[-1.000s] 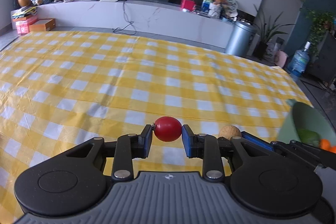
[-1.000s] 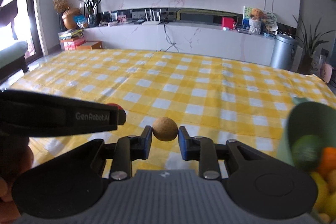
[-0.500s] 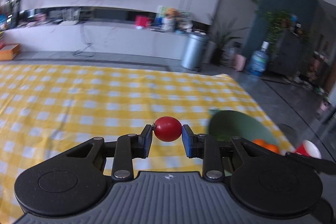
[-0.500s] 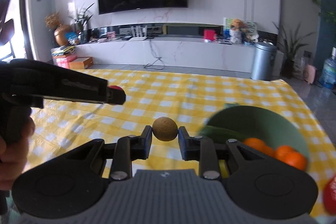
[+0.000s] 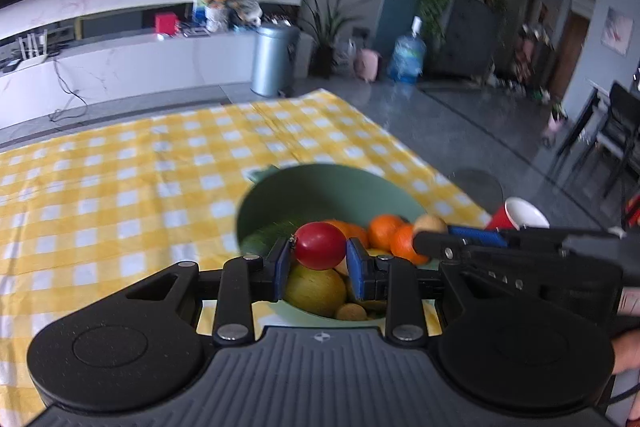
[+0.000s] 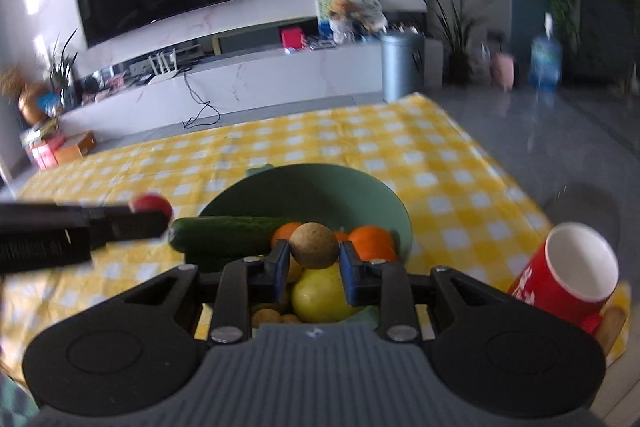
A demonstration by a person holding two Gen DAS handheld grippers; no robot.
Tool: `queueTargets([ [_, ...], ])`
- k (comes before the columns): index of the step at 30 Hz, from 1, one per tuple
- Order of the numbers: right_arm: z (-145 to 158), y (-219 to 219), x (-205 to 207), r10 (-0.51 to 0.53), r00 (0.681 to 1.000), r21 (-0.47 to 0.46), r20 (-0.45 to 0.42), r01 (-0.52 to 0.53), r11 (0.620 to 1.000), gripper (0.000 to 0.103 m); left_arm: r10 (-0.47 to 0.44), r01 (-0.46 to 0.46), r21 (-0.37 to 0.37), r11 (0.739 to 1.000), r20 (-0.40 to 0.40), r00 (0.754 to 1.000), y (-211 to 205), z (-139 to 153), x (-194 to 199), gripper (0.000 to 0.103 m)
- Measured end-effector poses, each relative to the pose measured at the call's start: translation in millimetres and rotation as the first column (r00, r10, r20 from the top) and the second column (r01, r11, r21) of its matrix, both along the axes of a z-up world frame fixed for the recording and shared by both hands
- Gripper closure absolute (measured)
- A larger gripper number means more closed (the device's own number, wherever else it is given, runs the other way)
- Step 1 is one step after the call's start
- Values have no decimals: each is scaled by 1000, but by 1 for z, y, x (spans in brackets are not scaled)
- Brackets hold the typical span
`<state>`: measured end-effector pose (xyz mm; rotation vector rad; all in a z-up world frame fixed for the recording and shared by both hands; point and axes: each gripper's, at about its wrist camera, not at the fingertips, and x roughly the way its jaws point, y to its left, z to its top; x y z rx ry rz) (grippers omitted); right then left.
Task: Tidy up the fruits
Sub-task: 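Carry the red fruit and kiwi over the green colander and lower them in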
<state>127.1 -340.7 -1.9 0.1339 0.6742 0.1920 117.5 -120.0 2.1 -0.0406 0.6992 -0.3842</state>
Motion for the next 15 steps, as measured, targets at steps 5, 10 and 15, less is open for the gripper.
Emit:
queueTargets([
  [5,-12,2,14,14,998,38,-54,-12,999,79,-31,32,25,999,-46,998,-14,-18,11,69],
  [10,-22,-3,24,32,991,78,-133,-22,997,79,-42,46,44,998,-83,996,-15,-31,13,69],
  [15,-29,-3,31,36,982,89,-186,-20,996,79,-35,41,62,997,-107,994,-16,-36,16,69],
])
